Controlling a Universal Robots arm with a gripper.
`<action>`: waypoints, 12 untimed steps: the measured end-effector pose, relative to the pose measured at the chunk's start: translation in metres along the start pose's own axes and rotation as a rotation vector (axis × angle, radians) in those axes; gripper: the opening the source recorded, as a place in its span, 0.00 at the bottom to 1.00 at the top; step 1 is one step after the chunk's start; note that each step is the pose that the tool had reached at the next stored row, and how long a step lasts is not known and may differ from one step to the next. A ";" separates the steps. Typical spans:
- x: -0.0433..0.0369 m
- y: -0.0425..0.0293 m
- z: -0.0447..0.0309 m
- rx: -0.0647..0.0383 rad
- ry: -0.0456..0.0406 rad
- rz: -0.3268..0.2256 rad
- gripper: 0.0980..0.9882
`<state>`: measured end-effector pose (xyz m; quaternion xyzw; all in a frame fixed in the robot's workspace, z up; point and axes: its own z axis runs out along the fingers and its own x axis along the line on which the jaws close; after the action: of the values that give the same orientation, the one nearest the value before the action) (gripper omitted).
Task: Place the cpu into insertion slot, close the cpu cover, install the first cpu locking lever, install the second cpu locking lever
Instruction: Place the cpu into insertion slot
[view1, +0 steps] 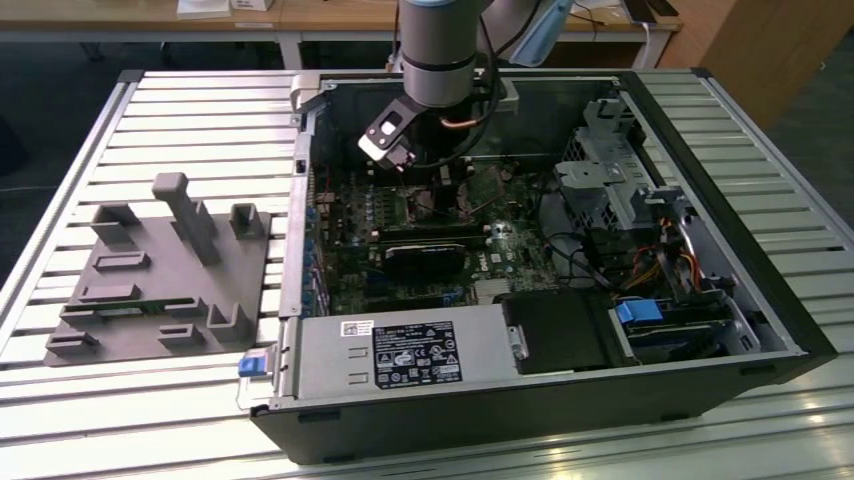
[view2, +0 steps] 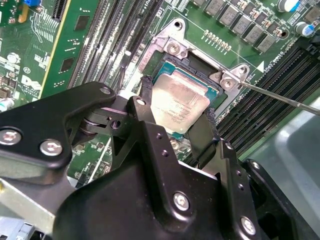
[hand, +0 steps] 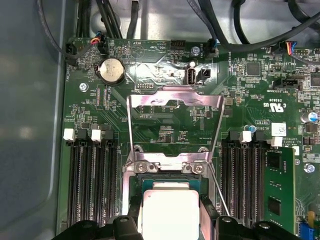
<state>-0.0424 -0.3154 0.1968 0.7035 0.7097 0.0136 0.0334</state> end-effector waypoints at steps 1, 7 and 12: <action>0.0001 0.0000 0.0003 0.000 -0.0001 0.000 0.49; 0.0008 -0.0002 0.0024 0.000 -0.0005 0.000 0.49; 0.0008 -0.0002 0.0025 0.000 -0.0003 0.000 0.49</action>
<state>-0.0424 -0.3147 0.1943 0.7037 0.7096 0.0134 0.0335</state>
